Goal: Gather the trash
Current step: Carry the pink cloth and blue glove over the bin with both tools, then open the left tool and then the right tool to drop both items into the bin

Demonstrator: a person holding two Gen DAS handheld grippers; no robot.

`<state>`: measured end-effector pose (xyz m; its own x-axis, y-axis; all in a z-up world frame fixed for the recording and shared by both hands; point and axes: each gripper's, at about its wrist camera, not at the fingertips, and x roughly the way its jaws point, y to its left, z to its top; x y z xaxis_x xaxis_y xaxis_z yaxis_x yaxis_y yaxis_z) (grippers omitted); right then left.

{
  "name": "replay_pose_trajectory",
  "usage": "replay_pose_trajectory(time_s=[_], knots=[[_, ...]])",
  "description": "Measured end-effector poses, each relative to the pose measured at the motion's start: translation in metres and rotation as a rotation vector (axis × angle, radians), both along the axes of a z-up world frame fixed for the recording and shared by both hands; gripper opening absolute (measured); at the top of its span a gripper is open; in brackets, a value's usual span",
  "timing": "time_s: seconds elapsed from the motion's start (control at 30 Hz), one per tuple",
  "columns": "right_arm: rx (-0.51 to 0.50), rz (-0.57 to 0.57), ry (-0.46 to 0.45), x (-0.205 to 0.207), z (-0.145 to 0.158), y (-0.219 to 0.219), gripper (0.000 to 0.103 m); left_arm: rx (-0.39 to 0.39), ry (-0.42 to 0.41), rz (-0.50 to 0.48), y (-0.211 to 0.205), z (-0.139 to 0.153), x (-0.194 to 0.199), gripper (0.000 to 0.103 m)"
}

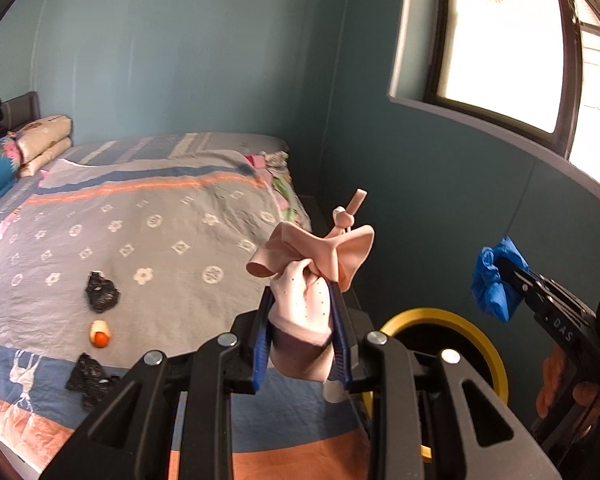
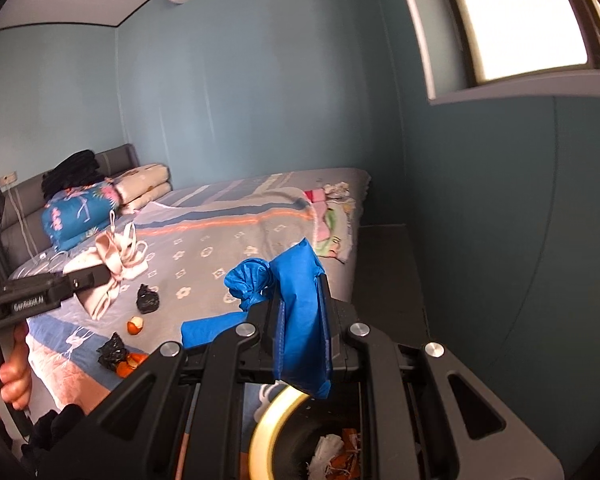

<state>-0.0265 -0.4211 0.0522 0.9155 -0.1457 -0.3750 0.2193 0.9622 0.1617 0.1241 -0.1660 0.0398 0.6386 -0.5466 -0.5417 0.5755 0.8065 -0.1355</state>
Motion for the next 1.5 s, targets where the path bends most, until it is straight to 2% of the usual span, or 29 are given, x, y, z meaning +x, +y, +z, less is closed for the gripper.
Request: replay_pose_trajectory(time_s=[0.57, 0.87, 0.93, 1.07, 1.13, 1.27, 1.3, 1.33, 1.5], knots=[[0.103, -0.134, 0.05, -0.018, -0.043, -0.066, 0.014, 0.132, 0.136, -0.235, -0.107, -0.067, -0.024, 0.028], [0.153, -0.179, 0.084, -0.023, -0.066, -0.088, 0.016, 0.179, 0.2, -0.297, -0.131, -0.097, -0.036, 0.035], [0.158, -0.2, 0.083, -0.023, -0.068, -0.091, 0.022, 0.178, 0.201, -0.307, -0.131, -0.099, -0.038, 0.039], [0.162, -0.227, 0.078, -0.024, -0.068, -0.093, 0.027, 0.156, 0.196, -0.304, -0.127, -0.096, -0.039, 0.051], [0.161, -0.24, 0.071, -0.026, -0.068, -0.093, 0.034, 0.143, 0.185, -0.297, -0.124, -0.093, -0.039, 0.062], [0.159, -0.252, 0.061, -0.028, -0.066, -0.096, 0.042, 0.143, 0.163, -0.279, -0.12, -0.088, -0.04, 0.075], [0.159, -0.254, 0.057, -0.028, -0.065, -0.097, 0.047, 0.146, 0.152, -0.27, -0.119, -0.087, -0.04, 0.079], [0.157, -0.256, 0.053, -0.028, -0.065, -0.096, 0.053, 0.15, 0.14, -0.263, -0.117, -0.086, -0.04, 0.081], [0.132, -0.244, 0.037, -0.028, -0.059, -0.089, 0.065, 0.147, 0.111, -0.234, -0.106, -0.078, -0.038, 0.086]])
